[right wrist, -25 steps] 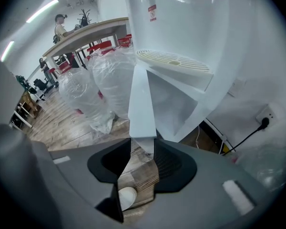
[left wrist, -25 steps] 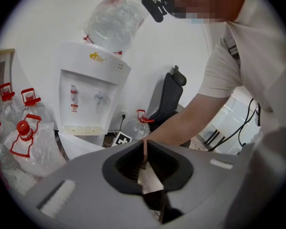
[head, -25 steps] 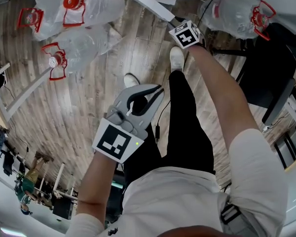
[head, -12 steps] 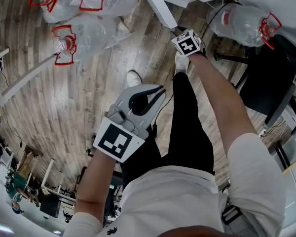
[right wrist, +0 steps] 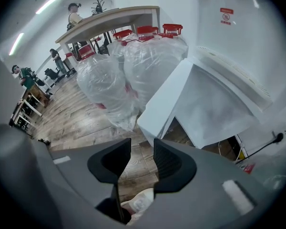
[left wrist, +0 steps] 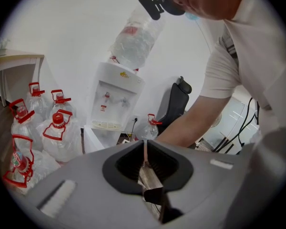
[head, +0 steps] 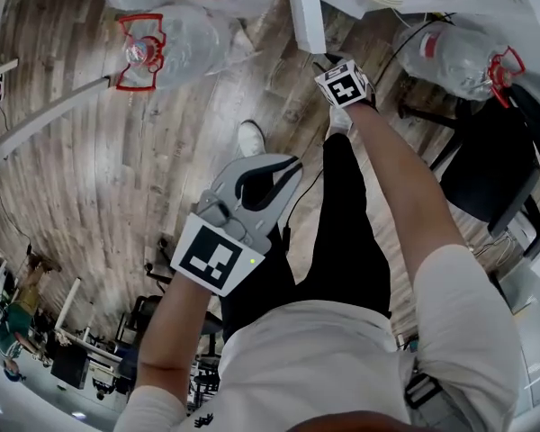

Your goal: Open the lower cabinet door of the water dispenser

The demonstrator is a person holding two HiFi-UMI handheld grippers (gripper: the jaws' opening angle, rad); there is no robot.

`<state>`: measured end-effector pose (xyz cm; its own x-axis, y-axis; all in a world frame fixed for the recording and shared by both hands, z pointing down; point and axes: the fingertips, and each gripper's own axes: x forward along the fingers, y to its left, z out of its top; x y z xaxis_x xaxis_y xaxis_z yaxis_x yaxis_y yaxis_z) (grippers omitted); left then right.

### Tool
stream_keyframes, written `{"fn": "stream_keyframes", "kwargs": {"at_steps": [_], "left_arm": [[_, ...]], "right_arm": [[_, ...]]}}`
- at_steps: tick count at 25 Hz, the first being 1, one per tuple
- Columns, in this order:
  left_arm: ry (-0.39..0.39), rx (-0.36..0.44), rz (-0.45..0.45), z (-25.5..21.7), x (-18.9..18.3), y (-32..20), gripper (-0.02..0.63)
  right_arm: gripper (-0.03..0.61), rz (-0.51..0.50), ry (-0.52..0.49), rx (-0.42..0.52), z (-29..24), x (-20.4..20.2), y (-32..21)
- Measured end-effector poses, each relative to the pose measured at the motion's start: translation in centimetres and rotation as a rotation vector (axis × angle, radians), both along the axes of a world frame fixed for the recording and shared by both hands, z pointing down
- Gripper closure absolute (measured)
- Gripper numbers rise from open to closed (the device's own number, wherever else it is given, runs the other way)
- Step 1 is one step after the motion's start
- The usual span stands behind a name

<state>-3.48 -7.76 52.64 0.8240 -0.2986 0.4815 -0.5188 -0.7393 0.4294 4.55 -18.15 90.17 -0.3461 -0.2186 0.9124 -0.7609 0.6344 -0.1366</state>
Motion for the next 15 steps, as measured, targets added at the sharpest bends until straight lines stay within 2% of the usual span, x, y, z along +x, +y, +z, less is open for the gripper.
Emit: {"fn": "stream_keyframes", "kwargs": {"at_steps": [8, 15], "left_arm": [[0.004, 0.008, -0.071, 0.0, -4.6, 0.3, 0.555], [0.011, 0.004, -0.123, 0.4, -7.2, 0.6, 0.555]], "right_arm": [[0.445, -0.094, 0.002, 0.001, -0.1, -5.3, 0.1], [0.456, -0.173, -0.002, 0.006, 0.1, -9.3, -0.8]]}}
